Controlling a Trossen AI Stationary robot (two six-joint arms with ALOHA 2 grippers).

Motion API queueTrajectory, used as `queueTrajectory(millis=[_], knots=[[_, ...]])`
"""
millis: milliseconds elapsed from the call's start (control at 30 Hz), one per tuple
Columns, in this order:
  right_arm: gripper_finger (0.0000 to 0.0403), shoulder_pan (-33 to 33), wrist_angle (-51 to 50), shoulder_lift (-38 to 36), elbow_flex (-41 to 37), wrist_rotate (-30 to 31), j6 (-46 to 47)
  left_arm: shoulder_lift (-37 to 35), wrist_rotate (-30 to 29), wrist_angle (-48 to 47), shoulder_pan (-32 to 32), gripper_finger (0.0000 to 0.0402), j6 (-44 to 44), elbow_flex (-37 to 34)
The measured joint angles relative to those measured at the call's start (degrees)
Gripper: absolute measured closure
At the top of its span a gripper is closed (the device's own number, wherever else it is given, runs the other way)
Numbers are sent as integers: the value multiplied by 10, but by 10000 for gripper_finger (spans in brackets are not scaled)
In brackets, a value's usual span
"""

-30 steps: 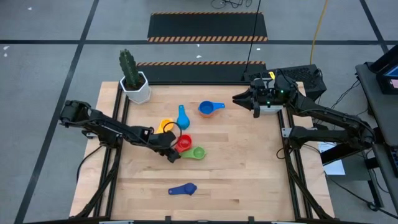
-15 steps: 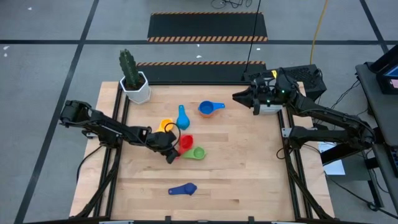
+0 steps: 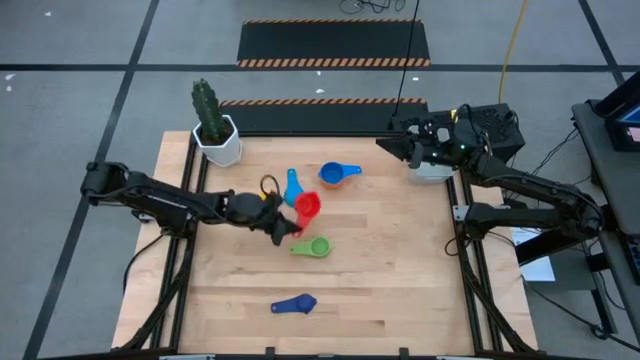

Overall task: Nest measuring cups in basket
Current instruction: Stack the red measuring cup on top of the blue measuring cup

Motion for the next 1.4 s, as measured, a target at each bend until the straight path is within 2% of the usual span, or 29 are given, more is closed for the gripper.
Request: queueTrajectory(millis=[267, 667, 800, 900, 1000, 1133, 1267, 1400], knots=[[387, 56, 39, 17, 0, 90, 1, -46, -67, 84, 53, 390, 78, 59], [387, 176, 134, 119, 0, 228, 37, -51, -77, 201, 133, 395, 95, 101], [387, 193, 200, 169, 0, 226, 97, -51, -99, 241, 141, 388, 75, 101], [383, 203, 237, 208, 19, 228, 109, -50, -137, 254, 135, 389, 67, 101], [370, 204, 229, 243, 64, 230, 139, -50, -183, 256, 123, 396, 46, 101], [346, 197, 203, 292, 133, 218, 131, -44, -243, 282, 106, 387, 39, 101], [319, 188, 172, 330, 179, 194, 128, -40, -261, 309, 94, 394, 43, 101], [288, 176, 203, 360, 188, 162, 150, -40, -280, 311, 86, 390, 49, 101]])
